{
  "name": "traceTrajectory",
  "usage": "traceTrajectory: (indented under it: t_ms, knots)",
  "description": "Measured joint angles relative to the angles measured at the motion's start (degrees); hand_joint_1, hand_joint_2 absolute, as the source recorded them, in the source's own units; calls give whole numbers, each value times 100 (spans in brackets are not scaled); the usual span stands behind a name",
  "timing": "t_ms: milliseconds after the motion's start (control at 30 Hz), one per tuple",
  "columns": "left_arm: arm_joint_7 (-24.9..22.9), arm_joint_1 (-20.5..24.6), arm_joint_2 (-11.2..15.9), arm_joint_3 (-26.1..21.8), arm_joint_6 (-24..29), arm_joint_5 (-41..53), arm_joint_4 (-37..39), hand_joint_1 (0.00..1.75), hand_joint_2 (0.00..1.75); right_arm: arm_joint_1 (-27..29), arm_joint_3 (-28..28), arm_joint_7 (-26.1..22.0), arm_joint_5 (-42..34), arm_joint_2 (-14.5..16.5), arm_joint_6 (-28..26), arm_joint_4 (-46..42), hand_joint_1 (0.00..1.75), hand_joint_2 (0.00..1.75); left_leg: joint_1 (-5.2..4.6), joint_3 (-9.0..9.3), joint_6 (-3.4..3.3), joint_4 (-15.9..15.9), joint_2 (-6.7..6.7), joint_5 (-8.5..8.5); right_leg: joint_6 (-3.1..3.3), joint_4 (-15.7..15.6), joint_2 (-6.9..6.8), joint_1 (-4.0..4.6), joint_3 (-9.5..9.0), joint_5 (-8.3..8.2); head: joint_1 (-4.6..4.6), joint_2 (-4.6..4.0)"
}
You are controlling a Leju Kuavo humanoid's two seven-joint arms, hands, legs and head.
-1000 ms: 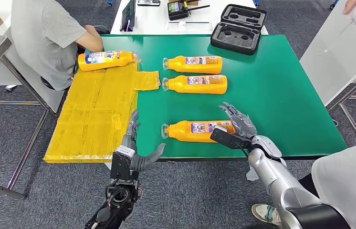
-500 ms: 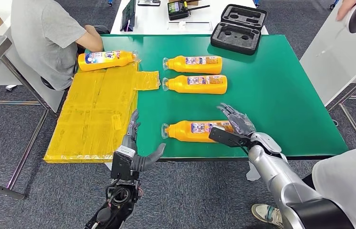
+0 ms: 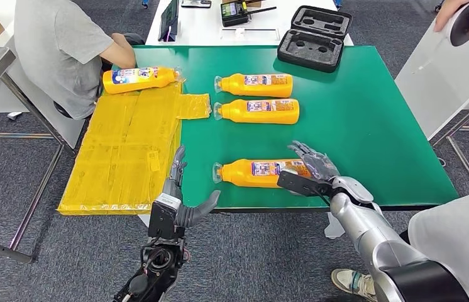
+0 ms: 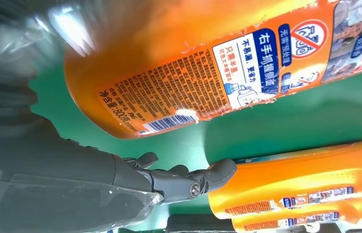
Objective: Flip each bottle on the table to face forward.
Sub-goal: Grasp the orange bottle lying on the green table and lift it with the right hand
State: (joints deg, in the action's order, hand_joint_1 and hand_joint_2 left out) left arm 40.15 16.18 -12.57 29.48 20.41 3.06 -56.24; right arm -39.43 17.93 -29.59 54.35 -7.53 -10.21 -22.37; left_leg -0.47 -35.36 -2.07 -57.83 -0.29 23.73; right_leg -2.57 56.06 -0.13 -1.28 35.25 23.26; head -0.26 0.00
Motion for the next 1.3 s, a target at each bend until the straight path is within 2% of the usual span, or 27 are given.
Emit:
traceTrajectory:
  t_ms: [533,1033,1167,1300]
  knots:
    - [0,0,0,2,0,0,0,0,175,-3,51,0,3,-14,3,54,0,175,0,0,0,0,0,0,0,0,0,0,0,0,1,0]
    - [0,4,0,28,-70,-4,-2,0,175,-65,79,24,38,-107,253,113,0,175,0,0,-1,-1,0,-1,0,0,0,0,0,0,1,0]
    - [0,23,-3,44,-104,-11,-2,0,175,-65,80,37,35,-173,551,149,174,175,0,1,-1,-1,0,-1,0,-1,0,0,0,0,1,0]
    - [0,42,-9,75,-120,-54,-2,0,175,-175,84,98,-7,-311,1517,203,175,175,0,5,-1,-1,1,-1,0,-2,0,0,-2,0,0,0]
